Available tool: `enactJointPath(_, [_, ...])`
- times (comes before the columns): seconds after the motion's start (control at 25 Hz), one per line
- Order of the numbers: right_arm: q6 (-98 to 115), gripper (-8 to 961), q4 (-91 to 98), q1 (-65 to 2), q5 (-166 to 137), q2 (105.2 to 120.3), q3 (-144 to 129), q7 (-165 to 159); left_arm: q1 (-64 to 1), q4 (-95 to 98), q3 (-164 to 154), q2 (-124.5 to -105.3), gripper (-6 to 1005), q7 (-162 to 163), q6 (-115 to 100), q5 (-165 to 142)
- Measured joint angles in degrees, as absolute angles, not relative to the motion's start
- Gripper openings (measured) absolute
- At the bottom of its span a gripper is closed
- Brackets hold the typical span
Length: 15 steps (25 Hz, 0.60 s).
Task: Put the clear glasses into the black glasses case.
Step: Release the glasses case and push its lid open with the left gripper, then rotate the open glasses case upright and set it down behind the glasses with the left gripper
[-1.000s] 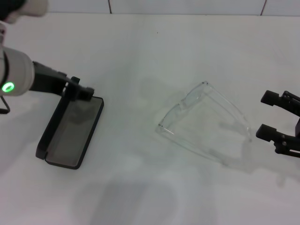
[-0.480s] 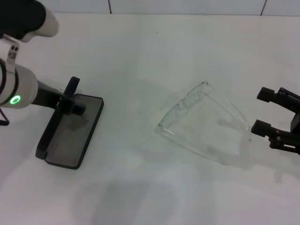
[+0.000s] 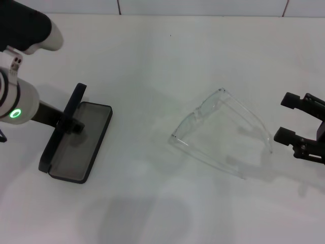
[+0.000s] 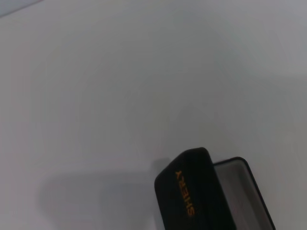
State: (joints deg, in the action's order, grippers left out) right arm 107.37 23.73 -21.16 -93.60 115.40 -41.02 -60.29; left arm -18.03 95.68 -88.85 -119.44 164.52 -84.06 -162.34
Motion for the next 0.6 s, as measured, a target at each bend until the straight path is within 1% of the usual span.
enactJointPath(0.44, [107.3,841,23.7,-20.4,-92.8,115.40,-40.8,-60.3,-18.2,98.8,-89.8,-119.56,402,162.8,-84.9,-162.4])
enactJointPath(0.6, [107.3,839,23.7,-19.9,-91.8,115.39,-40.8,-60.3,-18.1,100.5,-89.9,-119.61,289,162.4,-84.9,-162.4])
